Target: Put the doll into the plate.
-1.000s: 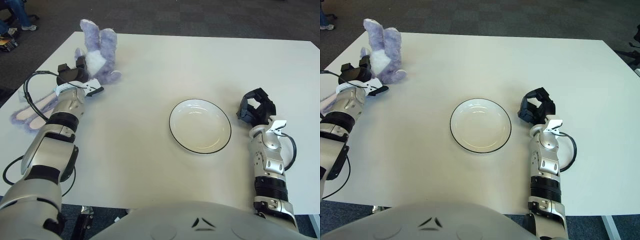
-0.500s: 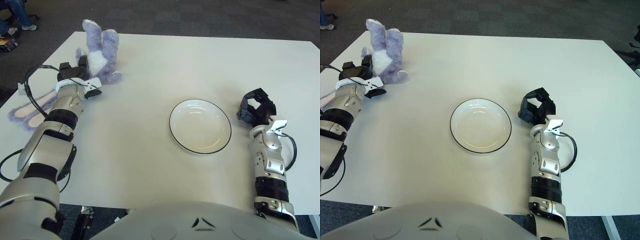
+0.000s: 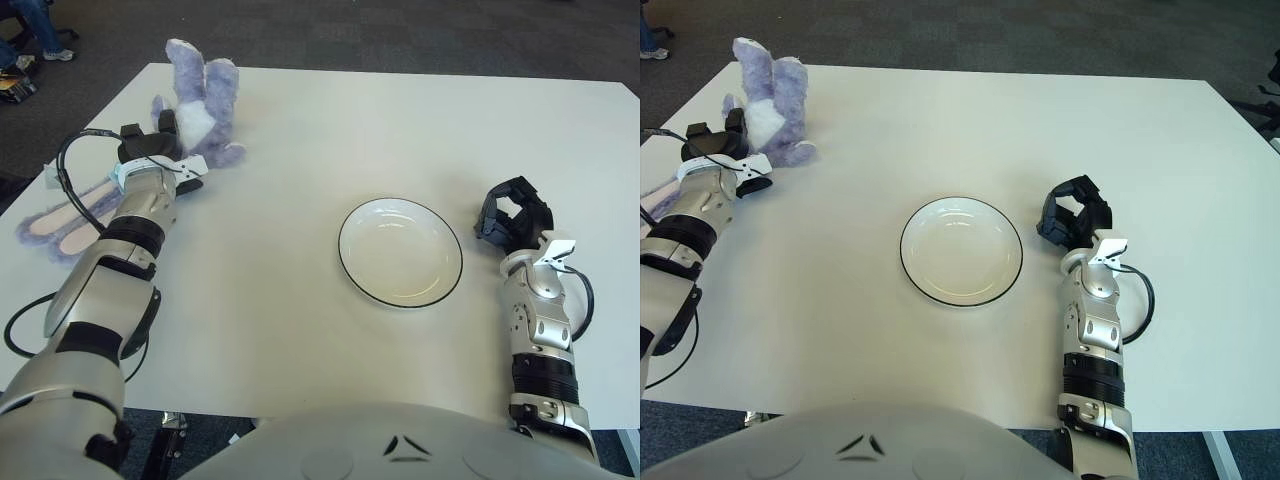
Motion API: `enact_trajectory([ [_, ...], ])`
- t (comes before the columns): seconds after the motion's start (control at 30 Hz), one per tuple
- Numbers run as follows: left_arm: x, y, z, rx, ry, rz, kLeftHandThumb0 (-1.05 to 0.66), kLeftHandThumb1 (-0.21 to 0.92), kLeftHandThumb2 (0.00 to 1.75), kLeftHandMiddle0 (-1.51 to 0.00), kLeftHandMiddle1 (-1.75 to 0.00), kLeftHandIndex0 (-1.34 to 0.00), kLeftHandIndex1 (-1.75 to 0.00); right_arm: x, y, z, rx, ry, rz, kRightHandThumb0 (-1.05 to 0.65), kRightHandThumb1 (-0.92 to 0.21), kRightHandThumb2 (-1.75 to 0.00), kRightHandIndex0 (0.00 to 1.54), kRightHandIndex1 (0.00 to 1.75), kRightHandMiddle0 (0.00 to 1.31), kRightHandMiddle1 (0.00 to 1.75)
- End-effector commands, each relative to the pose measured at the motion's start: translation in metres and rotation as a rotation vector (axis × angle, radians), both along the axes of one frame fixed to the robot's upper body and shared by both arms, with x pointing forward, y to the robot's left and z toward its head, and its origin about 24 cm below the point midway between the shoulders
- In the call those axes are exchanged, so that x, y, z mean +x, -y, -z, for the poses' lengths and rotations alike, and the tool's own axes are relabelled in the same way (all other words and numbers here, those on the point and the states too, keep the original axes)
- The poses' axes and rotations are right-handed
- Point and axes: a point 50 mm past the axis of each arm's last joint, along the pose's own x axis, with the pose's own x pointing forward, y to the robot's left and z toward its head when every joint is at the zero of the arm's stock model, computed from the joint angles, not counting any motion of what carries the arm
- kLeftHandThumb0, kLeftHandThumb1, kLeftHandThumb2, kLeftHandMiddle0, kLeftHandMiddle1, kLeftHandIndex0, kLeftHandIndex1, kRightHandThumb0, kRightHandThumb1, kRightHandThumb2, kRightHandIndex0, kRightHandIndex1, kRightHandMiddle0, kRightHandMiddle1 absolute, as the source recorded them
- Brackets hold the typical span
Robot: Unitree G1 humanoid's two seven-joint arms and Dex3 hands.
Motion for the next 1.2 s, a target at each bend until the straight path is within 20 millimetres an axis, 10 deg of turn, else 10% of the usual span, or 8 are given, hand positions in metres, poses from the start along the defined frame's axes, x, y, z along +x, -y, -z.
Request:
enact_trajectory([
  [0.0, -0.003, 0.0072, 0.0158, -0.042, -0.044, -0.003, 0.4, 0.36, 1.17, -0.58, -1.67, 0.0, -0.45, -0.0097, 0.0014, 0.0218, 0.039, -0.111, 0.01, -0.47, -0.38, -1.24, 1.2, 1.75, 0.57, 1.75],
  [0.63, -0.0049, 0.0072, 0.0228, -0.005, -0.019, 0.026, 0.44, 0.38, 1.23, -0.55, -1.75, 0.0, -1.67, -0.0109, 0.0023, 0.0203, 0.042, -0.123, -0.003, -0.47, -0.38, -1.24, 1.19, 1.75, 0.57, 1.75],
  [0.9, -0.0052, 0.0071, 0.0243, -0.016, -0.031, 0.039, 0.43, 0.44, 1.16, -0.5, -1.74, -0.18, -1.74, -0.0109, 0.0025, 0.0204, 0.043, -0.129, -0.015, -0.47, -0.38, -1.24, 1.19, 1.75, 0.57, 1.75],
  [1.17, -0.0061, 0.0082, 0.0256, -0.139, 0.045, -0.021, 0.43, 0.44, 1.14, -0.52, -1.72, -0.73, -1.75, -0.0108, 0.0027, 0.0207, 0.045, -0.137, -0.025, -0.46, -0.38, -1.23, 1.17, 1.75, 0.56, 1.75],
])
